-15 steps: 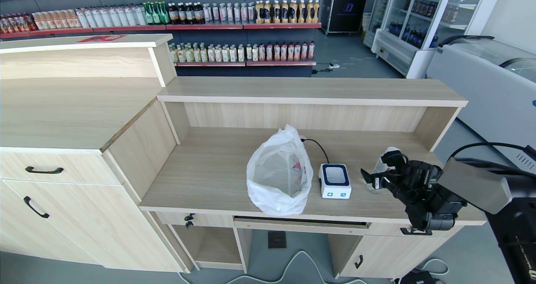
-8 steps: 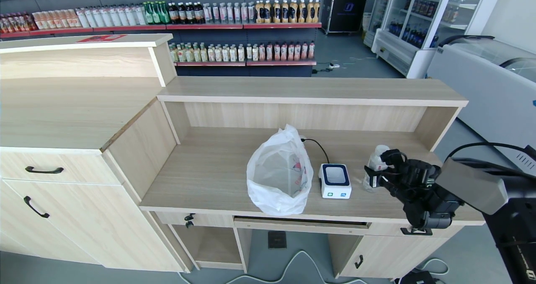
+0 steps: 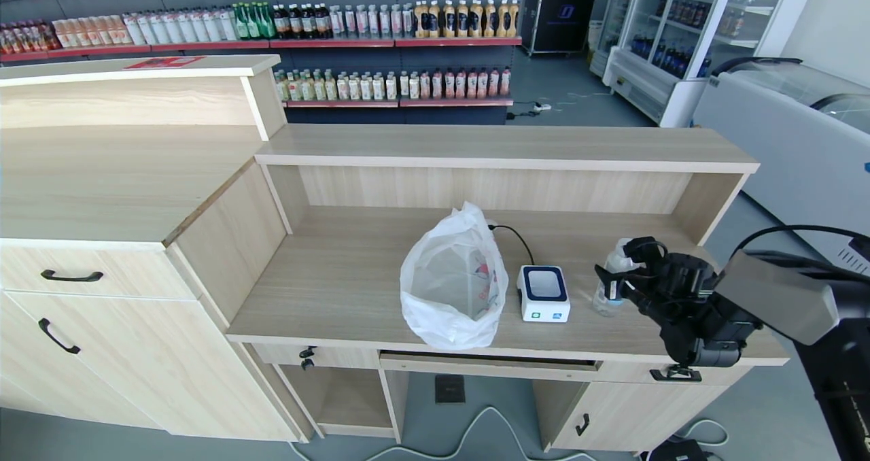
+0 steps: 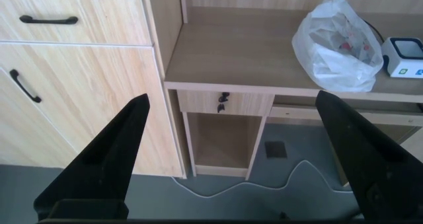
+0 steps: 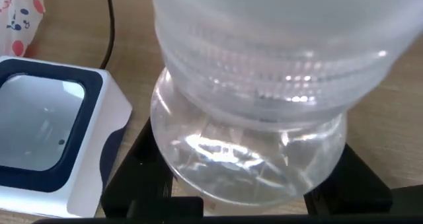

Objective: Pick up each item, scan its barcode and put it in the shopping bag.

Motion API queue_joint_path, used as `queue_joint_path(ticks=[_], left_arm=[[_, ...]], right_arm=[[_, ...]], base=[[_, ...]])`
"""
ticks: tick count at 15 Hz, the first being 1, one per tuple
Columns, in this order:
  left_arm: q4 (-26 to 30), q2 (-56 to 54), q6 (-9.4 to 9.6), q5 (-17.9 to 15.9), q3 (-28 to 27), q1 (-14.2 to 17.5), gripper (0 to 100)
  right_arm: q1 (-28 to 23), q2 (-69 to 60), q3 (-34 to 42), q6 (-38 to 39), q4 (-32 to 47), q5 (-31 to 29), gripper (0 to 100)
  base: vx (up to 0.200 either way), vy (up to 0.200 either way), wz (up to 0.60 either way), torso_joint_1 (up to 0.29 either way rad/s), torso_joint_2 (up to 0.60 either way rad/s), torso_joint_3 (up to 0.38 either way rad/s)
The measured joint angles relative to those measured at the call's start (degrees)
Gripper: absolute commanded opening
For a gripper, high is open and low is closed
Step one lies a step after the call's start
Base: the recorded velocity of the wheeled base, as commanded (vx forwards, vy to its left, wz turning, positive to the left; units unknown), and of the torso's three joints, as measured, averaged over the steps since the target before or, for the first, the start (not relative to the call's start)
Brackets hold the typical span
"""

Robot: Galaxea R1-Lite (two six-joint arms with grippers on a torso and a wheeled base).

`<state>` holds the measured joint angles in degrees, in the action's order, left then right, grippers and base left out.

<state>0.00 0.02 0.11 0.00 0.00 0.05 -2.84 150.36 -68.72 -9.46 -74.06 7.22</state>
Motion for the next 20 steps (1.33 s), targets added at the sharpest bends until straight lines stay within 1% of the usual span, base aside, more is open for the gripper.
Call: queue_joint_path(ticks=[2, 4, 6, 7, 9, 12, 13, 15, 16, 17, 20], left_arm=[[0.0, 0.0, -0.01, 0.0, 0.0, 0.0, 100], [0.0, 0.0, -0.01, 0.0, 0.0, 0.0, 100], [0.0, 0.0, -0.01, 0.0, 0.0, 0.0, 100], [0.0, 0.0, -0.01, 0.0, 0.0, 0.0, 100], [0.0, 0.0, -0.01, 0.0, 0.0, 0.0, 100], [0.0, 0.0, -0.01, 0.0, 0.0, 0.0, 100], [0.0, 0.0, -0.01, 0.0, 0.0, 0.0, 100], [0.0, 0.0, -0.01, 0.0, 0.0, 0.0, 100], [0.0, 0.0, -0.01, 0.0, 0.0, 0.0, 100], [0.0, 0.0, -0.01, 0.0, 0.0, 0.0, 100], [0.0, 0.0, -0.01, 0.0, 0.0, 0.0, 100]], right_arm=[[-0.3, -2.3, 2.1, 0.8, 0.2, 0.0, 0], [-0.6, -6.9, 3.9, 3.9, 2.5, 0.2, 0], [-0.8, -14.7, 6.1, 8.9, 8.6, 1.6, 0], [-0.9, -19.5, 7.1, 11.3, 12.9, 2.9, 0], [-1.6, -31.6, 8.7, 16.0, 23.9, 6.7, 0], [-2.7, -51.2, 10.6, 22.6, 40.1, 15.8, 0], [-2.9, -57.5, 11.7, 24.3, 44.6, 20.5, 0], [-2.8, -68.9, 14.2, 27.7, 51.9, 34.1, 0], [-2.4, -73.5, 15.1, 29.8, 56.1, 39.6, 0], [-1.8, -76.9, 15.8, 32.1, 58.6, 42.7, 0], [-0.6, -82.3, 18.5, 33.5, 59.6, 47.5, 0]], base=[[0.000, 0.000, 0.00, 0.000, 0.00, 0.000], [0.000, 0.000, 0.00, 0.000, 0.00, 0.000], [0.000, 0.000, 0.00, 0.000, 0.00, 0.000], [0.000, 0.000, 0.00, 0.000, 0.00, 0.000], [0.000, 0.000, 0.00, 0.000, 0.00, 0.000], [0.000, 0.000, 0.00, 0.000, 0.00, 0.000], [0.000, 0.000, 0.00, 0.000, 0.00, 0.000], [0.000, 0.000, 0.00, 0.000, 0.00, 0.000], [0.000, 0.000, 0.00, 0.000, 0.00, 0.000], [0.000, 0.000, 0.00, 0.000, 0.00, 0.000], [0.000, 0.000, 0.00, 0.000, 0.00, 0.000]])
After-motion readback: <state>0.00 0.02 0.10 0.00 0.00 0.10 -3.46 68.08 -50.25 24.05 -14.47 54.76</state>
